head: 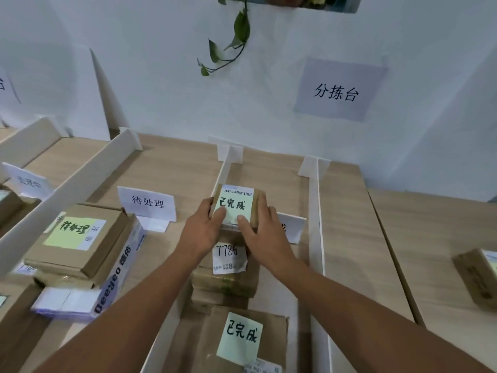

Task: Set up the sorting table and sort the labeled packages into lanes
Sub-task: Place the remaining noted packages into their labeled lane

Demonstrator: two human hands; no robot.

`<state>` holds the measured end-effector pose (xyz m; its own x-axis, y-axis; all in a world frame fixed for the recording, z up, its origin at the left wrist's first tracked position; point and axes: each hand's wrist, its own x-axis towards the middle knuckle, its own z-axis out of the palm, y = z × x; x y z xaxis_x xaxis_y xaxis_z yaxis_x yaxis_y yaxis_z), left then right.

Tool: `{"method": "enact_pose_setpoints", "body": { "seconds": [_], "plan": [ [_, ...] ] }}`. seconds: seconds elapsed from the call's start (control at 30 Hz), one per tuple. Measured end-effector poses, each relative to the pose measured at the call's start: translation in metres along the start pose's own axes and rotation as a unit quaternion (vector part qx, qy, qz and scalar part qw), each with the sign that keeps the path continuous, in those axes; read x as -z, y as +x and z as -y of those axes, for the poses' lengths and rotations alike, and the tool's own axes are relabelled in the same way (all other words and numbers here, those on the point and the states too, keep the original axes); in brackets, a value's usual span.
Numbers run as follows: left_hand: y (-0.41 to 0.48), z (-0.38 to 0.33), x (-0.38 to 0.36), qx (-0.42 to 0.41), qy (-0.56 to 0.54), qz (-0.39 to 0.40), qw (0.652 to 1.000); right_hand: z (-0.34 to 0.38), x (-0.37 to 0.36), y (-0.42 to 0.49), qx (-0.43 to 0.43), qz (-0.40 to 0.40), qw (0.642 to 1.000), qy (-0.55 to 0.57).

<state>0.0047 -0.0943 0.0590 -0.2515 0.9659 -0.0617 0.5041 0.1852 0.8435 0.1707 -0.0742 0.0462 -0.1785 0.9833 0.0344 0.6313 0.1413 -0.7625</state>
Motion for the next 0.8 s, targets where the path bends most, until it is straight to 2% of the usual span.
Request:
{"method": "enact_pose_setpoints", "body": {
  "seconds": [0.07,0.13,0.23,0.27,0.33,0.4,0.5,0.63,0.8],
  "plan": [
    [-0.001,-0.002,-0.003,0.012,-0.013,-0.006,1.000,-0.002,0.008,-0.002,-0.015,0.024,1.000,0.003],
    [-0.007,-0.007,-0.002,0.014,-0.022,-0.052,0.998,-0.003,0.024,-0.009,-0.022,0.040,0.999,0.019],
    [-0.017,-0.034,-0.012,-0.072,0.039,-0.193,0.978,-0.024,0.065,-0.027,0.004,0.019,1.000,0.004],
    [-0.020,-0.049,-0.022,-0.111,0.051,-0.223,0.967,-0.037,0.083,-0.036,0.010,0.009,1.000,-0.009],
    [-0.027,-0.083,-0.057,-0.163,0.048,-0.233,0.958,-0.072,0.124,-0.056,-0.001,-0.012,0.999,-0.038],
    [-0.038,-0.121,-0.108,-0.197,0.045,-0.185,0.962,-0.117,0.173,-0.079,-0.028,-0.027,0.997,-0.069],
    [-0.068,-0.170,-0.204,-0.230,0.021,-0.061,0.971,-0.194,0.254,-0.115,-0.082,-0.065,0.989,-0.100],
    [-0.101,-0.212,-0.338,-0.226,0.032,0.069,0.971,-0.293,0.354,-0.159,-0.156,-0.133,0.976,-0.068],
    [-0.129,-0.251,-0.493,-0.193,0.029,0.164,0.967,-0.404,0.442,-0.200,-0.212,-0.163,0.962,-0.055]
  ]
}}
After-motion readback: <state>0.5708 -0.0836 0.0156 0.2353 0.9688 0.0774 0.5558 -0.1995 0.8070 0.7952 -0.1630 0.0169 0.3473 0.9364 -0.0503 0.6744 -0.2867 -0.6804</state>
